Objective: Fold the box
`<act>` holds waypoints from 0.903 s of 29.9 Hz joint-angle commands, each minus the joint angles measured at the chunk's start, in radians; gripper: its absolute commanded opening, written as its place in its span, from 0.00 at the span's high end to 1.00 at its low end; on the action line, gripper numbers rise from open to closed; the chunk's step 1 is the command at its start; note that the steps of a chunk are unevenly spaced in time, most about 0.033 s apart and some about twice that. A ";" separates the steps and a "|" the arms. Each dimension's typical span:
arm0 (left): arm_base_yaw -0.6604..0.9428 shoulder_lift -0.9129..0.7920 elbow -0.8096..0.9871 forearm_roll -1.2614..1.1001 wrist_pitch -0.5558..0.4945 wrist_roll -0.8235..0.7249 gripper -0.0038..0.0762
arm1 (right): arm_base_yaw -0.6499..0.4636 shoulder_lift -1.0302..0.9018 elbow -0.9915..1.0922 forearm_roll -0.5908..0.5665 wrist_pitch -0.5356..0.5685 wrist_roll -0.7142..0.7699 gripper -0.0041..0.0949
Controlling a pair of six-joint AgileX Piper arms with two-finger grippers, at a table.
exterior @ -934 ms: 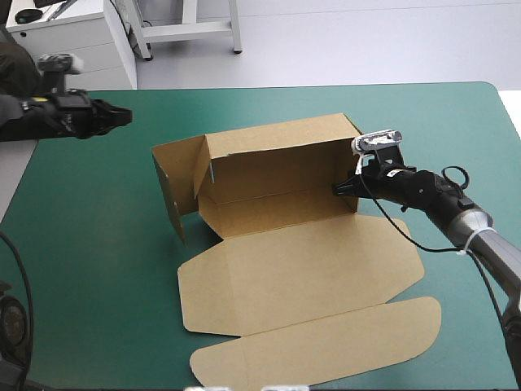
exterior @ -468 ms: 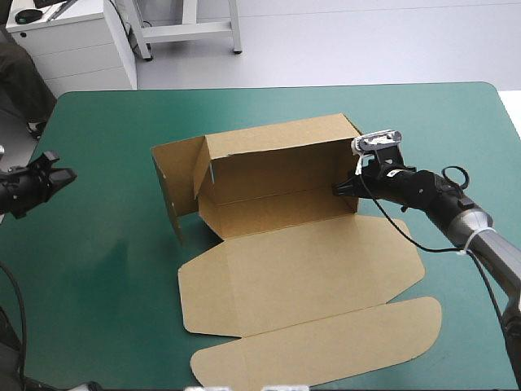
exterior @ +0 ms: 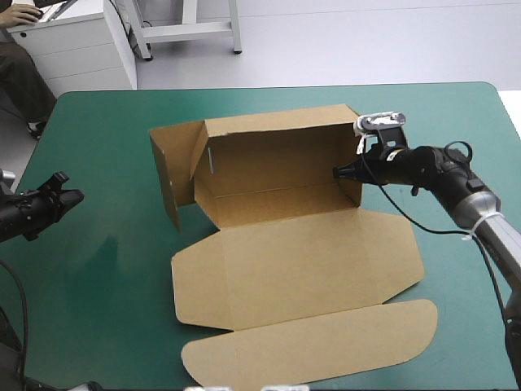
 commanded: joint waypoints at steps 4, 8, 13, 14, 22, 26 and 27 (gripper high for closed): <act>0.001 -0.041 -0.023 -0.065 0.021 0.008 0.96 | -0.005 -0.024 -0.305 -0.164 0.313 0.264 0.97; 0.001 -0.041 -0.023 -0.065 0.026 0.008 0.96 | -0.005 0.016 -0.418 -0.130 0.482 0.272 0.97; 0.001 -0.041 -0.023 -0.065 0.029 0.008 0.96 | -0.005 0.078 -0.467 -0.093 0.646 0.285 0.97; 0.001 -0.041 -0.023 -0.065 0.029 0.008 0.96 | -0.005 0.082 -0.465 -0.093 0.646 0.295 0.97; 0.000 -0.041 -0.022 -0.065 0.031 0.008 0.96 | 0.001 0.091 -0.334 -0.086 0.646 0.306 0.97; 0.000 -0.039 -0.022 -0.069 0.031 0.008 0.96 | 0.017 0.100 -0.262 -0.091 0.646 0.297 0.97; 0.000 -0.039 -0.022 -0.073 0.026 0.008 0.96 | 0.016 0.106 -0.260 -0.098 0.646 0.297 0.97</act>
